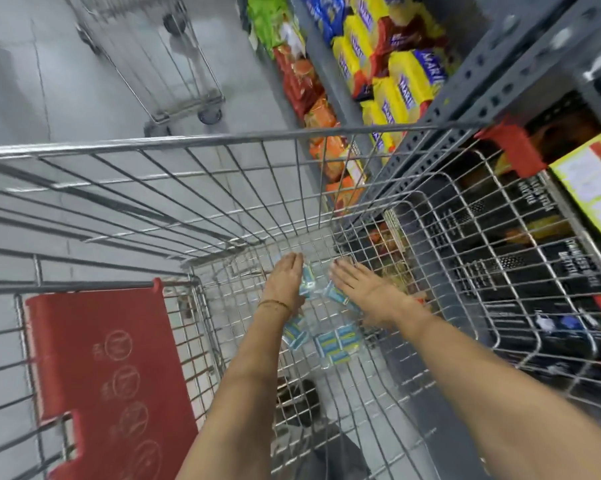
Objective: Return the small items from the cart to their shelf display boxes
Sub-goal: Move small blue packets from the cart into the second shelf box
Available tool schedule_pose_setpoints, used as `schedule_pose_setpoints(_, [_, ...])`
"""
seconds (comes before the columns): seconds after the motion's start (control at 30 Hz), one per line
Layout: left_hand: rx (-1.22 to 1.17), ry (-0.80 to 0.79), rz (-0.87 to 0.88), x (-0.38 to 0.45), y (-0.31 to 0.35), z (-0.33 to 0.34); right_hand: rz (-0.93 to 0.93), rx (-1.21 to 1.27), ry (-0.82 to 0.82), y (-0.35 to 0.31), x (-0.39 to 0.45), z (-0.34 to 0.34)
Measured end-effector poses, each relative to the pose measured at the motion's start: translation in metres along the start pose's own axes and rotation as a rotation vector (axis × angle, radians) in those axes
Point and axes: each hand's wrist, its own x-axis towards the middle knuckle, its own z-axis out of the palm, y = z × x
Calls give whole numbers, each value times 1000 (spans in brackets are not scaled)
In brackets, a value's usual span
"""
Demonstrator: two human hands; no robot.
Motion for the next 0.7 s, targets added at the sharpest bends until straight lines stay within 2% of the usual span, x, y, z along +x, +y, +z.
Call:
schedule_pose_setpoints(0.1, [-22, -1, 3, -2, -1, -3, -39, -115, -17, -3, 5, -3])
schedule_pose_setpoints(0.2, [-5, 16, 3, -9, -1, -10, 22, -128, -9, -4, -1, -11])
schedule_pose_setpoints(0.43, [111, 24, 107, -49, 35, -69, 250, 172, 107, -10, -53, -74])
schedule_pose_setpoints(0.57, [160, 8, 228, -76, 87, -123, 420, 349, 207, -3, -121, -118])
schedule_pose_setpoints(0.7, [181, 5, 406, -101, 158, -171, 554, 419, 325, 2, -207, -152])
